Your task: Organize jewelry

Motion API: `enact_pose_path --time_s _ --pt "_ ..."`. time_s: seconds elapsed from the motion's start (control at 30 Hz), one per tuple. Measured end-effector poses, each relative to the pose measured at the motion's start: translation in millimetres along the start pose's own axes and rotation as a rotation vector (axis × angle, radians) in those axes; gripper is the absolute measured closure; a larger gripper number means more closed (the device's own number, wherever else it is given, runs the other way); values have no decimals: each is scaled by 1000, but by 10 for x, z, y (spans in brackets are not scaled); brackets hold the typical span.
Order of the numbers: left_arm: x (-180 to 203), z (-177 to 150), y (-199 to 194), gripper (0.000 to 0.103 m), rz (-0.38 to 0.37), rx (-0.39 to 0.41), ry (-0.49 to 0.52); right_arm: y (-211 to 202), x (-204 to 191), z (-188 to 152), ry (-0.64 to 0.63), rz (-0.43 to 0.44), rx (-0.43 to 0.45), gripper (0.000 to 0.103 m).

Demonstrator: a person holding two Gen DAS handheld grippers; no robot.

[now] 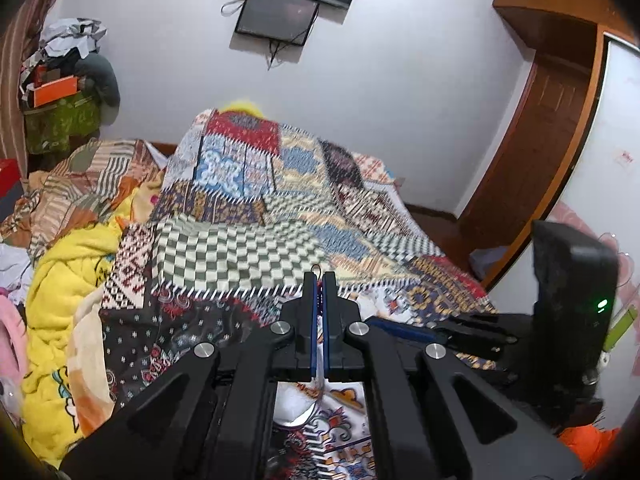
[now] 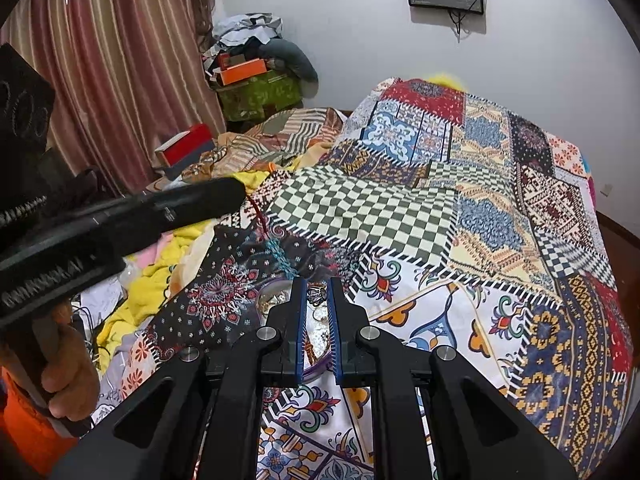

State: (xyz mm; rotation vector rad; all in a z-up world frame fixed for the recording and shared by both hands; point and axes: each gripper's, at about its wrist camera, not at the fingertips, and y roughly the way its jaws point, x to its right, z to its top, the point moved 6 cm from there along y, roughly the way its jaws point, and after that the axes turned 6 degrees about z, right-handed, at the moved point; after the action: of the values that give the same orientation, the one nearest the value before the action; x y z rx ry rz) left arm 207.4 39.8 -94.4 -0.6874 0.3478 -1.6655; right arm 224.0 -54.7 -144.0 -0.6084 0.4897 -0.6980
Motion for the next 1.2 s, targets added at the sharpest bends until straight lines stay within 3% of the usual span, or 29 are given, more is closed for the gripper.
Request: enact_pose_path --time_s 0.47,0.73,0.9,1.03,1.2 --pt "-212 -582 528 103 7 -208 -15 293 -52 -155 -2 19 -86 94" --pt "-309 -559 488 101 46 -190 0 446 -59 -210 2 32 -128 94" --pt "-382 -517 442 91 90 -171 9 545 -67 -248 4 37 -152 94" --pt "-452 -508 402 73 120 -158 1 637 -53 -280 4 32 -177 94" --pt "-485 -529 384 70 146 -159 0 680 -48 -306 -6 20 -192 94"
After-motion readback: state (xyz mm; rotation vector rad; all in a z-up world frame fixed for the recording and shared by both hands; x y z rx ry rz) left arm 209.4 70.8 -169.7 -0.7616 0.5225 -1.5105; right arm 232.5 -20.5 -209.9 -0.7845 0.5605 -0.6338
